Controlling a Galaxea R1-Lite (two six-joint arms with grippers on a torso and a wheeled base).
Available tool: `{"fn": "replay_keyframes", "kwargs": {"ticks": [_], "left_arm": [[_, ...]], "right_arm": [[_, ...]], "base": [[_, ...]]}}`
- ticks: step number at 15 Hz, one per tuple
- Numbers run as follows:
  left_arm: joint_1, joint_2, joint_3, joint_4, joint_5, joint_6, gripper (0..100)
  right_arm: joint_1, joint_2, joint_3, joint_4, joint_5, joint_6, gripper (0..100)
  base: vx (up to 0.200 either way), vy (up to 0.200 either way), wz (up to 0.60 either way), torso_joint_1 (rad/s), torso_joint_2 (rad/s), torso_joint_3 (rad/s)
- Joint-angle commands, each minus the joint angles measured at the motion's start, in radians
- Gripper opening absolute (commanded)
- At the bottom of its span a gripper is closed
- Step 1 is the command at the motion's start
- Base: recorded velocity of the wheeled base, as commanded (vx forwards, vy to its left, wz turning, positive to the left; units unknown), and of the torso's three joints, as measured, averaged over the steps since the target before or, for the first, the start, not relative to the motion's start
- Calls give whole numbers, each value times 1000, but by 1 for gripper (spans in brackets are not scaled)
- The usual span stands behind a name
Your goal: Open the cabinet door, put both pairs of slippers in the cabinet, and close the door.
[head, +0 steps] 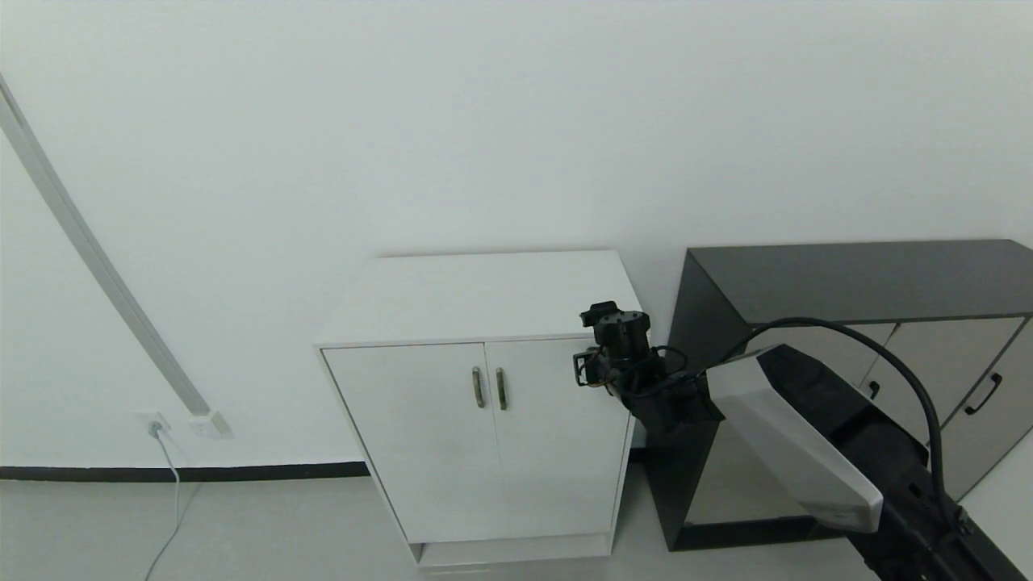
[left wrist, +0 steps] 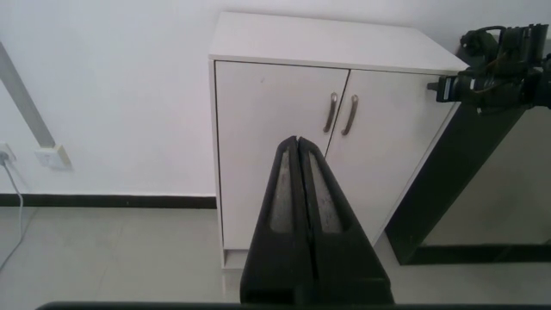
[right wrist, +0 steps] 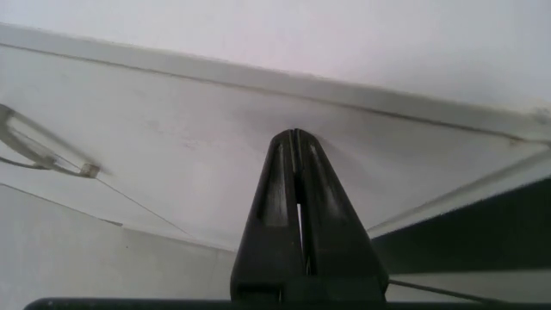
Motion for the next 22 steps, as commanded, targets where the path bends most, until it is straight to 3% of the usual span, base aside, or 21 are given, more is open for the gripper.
{"fn": "replay_keyframes", "kwargs": {"ticks": [1,9,12,16,22], "left_arm": [[1,1,0,0,0,0,0],[-1,1,0,0,0,-2,0],[1,1,0,0,0,0,0],[1,1,-1,0,0,-2,0],[1,1,0,0,0,-2,0]], "right_arm": [[0,7,-14,2,-5,0,0],[0,10,-20,8,-14,3,0],[0,-42,65,-15,-52,12,0],[0,-206,358,-159,-52,12,0],[-47,-622,991,-426,-48,8,0]], "base": [[0,0,0,0,0,0],[0,0,0,0,0,0],[0,0,0,0,0,0],[0,0,0,0,0,0],[0,0,0,0,0,0]]}}
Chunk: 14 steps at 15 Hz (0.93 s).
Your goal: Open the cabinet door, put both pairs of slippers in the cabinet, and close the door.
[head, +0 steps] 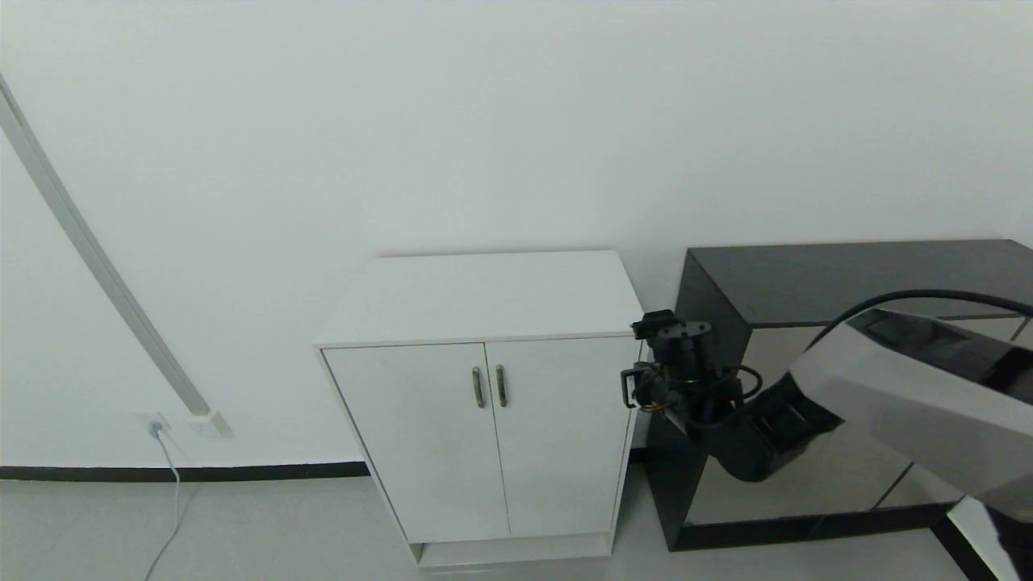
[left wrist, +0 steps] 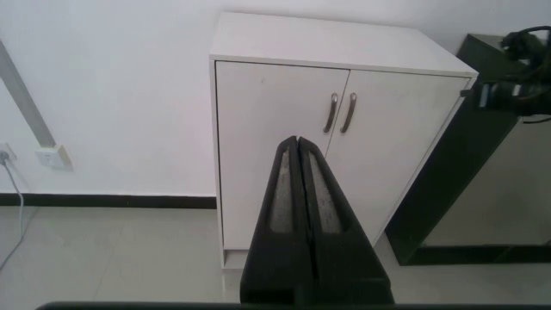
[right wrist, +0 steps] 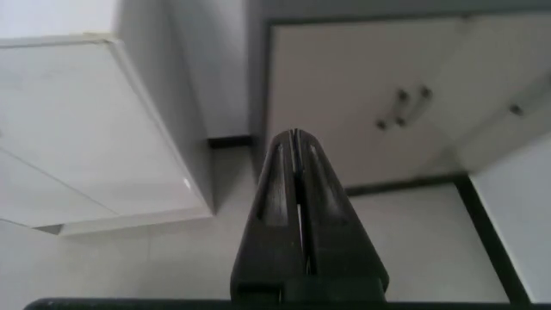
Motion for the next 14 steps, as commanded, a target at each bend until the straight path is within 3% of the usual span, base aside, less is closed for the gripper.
{"fn": "replay_keyframes", "kwargs": {"ticks": [1,7,11,14], "left_arm": [[0,-1,1,0,0,0,0],[-2,1,1,0,1,0,0],[0,1,1,0,1,0,0],[-2,1,1,0,1,0,0]], "right_arm": [[-49,-298,301,-90,4,-4,0],[-236,-764,687,-74,1,-24,0],[-419,-1021,815,97,4,-27,0],[-477,-1235,859,255,83,-29,0]], "base": [[0,0,0,0,0,0],[0,0,0,0,0,0],[0,0,0,0,0,0],[0,0,0,0,0,0]]}}
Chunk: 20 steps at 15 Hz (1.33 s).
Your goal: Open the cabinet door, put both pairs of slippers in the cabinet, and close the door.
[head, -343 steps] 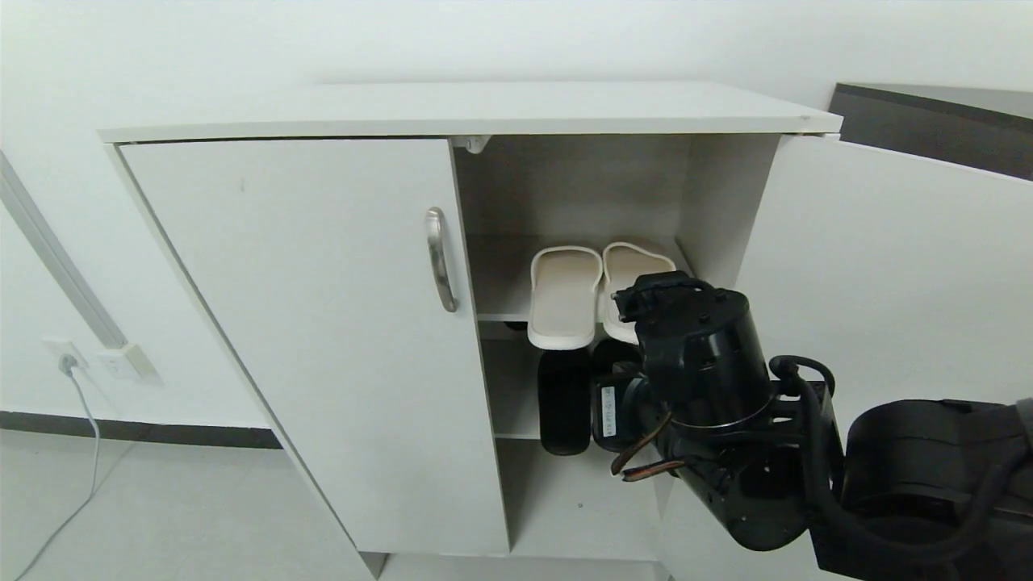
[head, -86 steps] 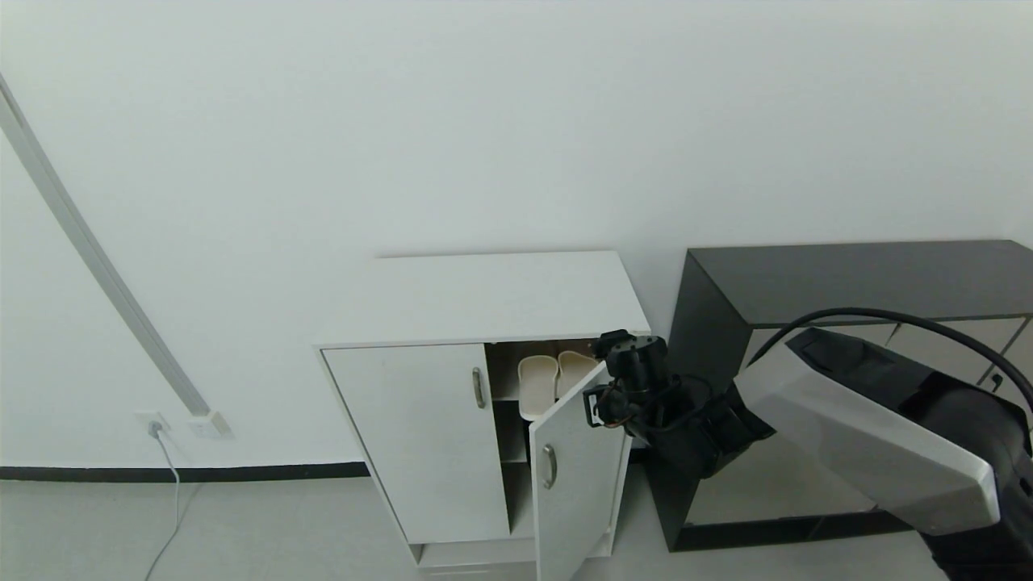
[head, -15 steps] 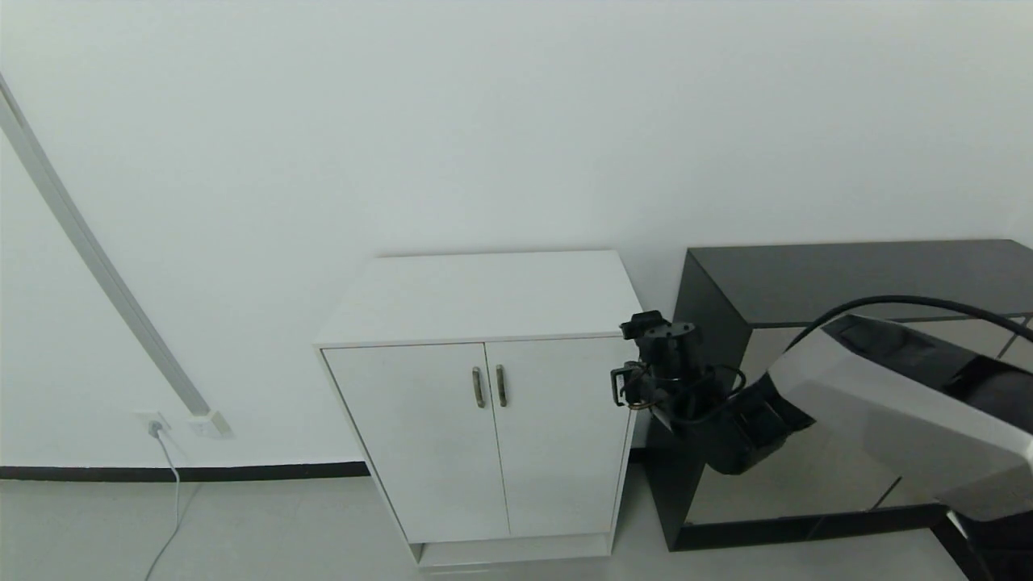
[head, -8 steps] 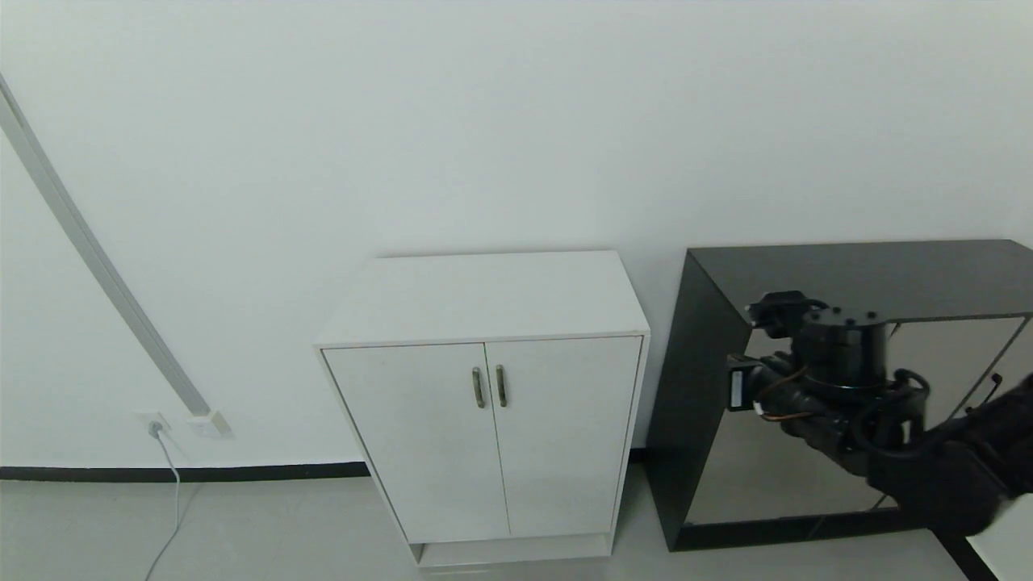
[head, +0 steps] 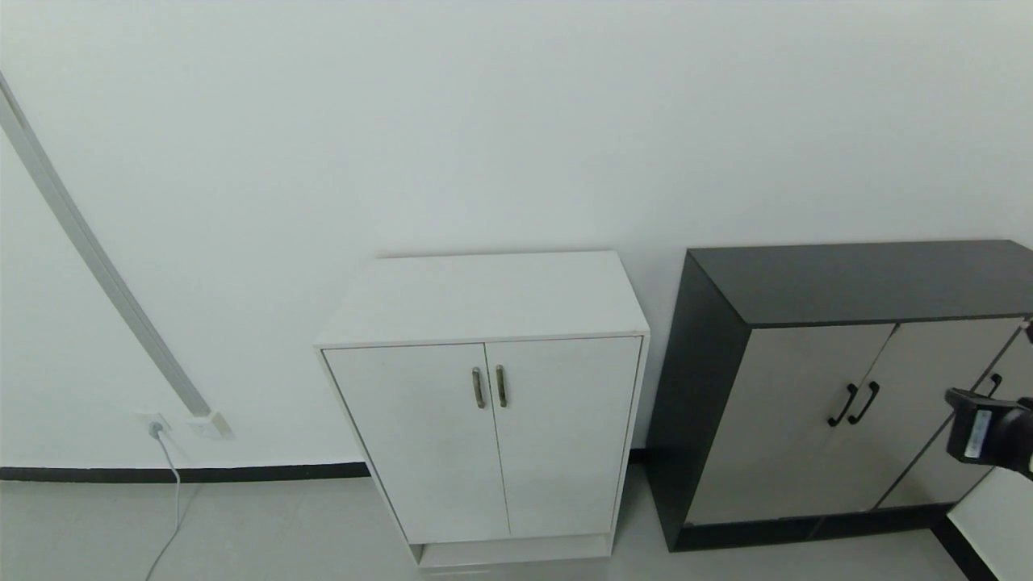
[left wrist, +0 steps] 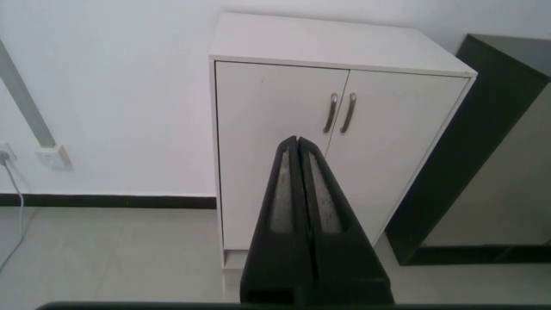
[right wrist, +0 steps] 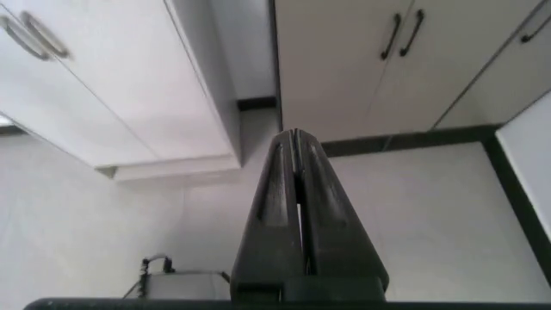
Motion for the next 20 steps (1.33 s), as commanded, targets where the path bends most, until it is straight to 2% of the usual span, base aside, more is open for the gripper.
{"fn": "replay_keyframes", "kwargs": {"ticks": [1,6,8,14,17,19,20], "left_arm": [[0,1,0,0,1,0,0],[0,1,-1,0,1,0,0],[0,1,0,0,1,0,0],[0,1,0,0,1,0,0],[-1,1,0,0,1,0,0],[-1,1,0,0,1,0,0],[0,1,0,0,1,0,0]], "right_arm": [[-60,-268,45,166,59,-1,0],[-59,-574,76,488,192,-1,0],[-57,-674,126,560,223,-1,0],[-36,-828,307,583,314,-58,0],[-32,-860,338,584,340,-66,0],[-31,-898,340,666,355,-90,0],[-31,-910,341,647,357,-93,0]], "base": [[0,0,0,0,0,0],[0,0,0,0,0,0],[0,0,0,0,0,0],[0,0,0,0,0,0],[0,0,0,0,0,0],[0,0,0,0,0,0],[0,0,0,0,0,0]]}}
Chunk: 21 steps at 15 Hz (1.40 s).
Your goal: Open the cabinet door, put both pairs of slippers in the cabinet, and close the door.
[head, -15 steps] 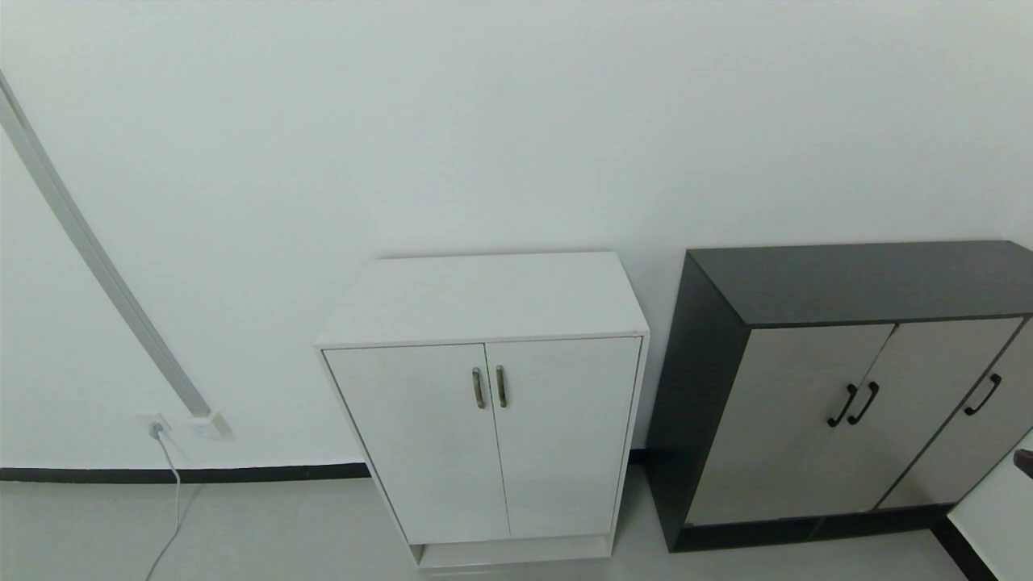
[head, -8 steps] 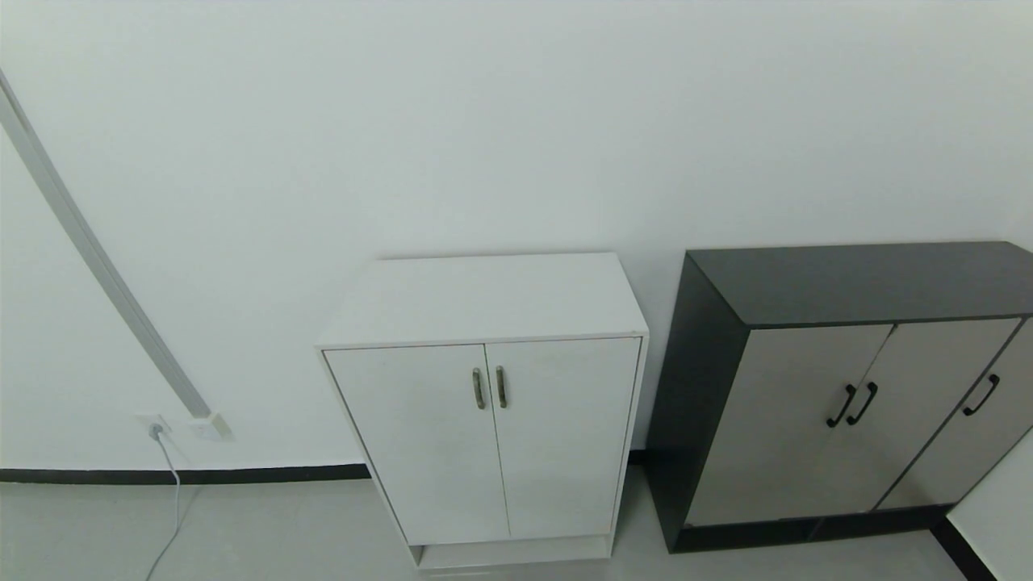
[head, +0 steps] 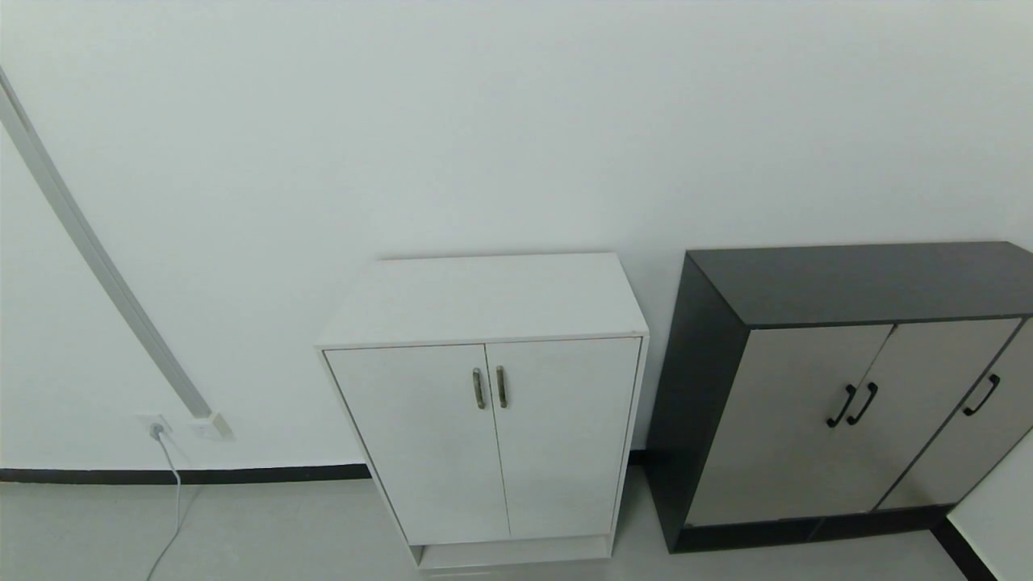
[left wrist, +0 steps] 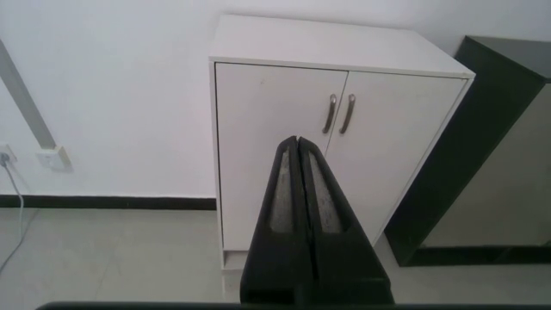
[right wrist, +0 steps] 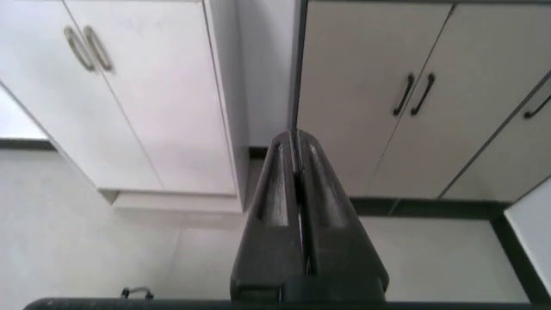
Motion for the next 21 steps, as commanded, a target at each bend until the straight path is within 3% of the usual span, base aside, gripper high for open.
{"fn": "replay_keyframes", "kwargs": {"ticks": [1,7,17,21], "left_arm": [[-1,1,0,0,0,0,0],[1,1,0,0,0,0,0],[-1,1,0,0,0,0,0],[-1,1,0,0,0,0,0]], "right_arm": [[-1,-41,2,0,1,-4,0],[-63,-199,2,0,0,-4,0],[-76,-380,2,-2,0,-1,0],[-76,-380,2,-6,-11,67,0]], "base": [[0,0,0,0,0,0],[0,0,0,0,0,0],[0,0,0,0,0,0],[0,0,0,0,0,0]]}}
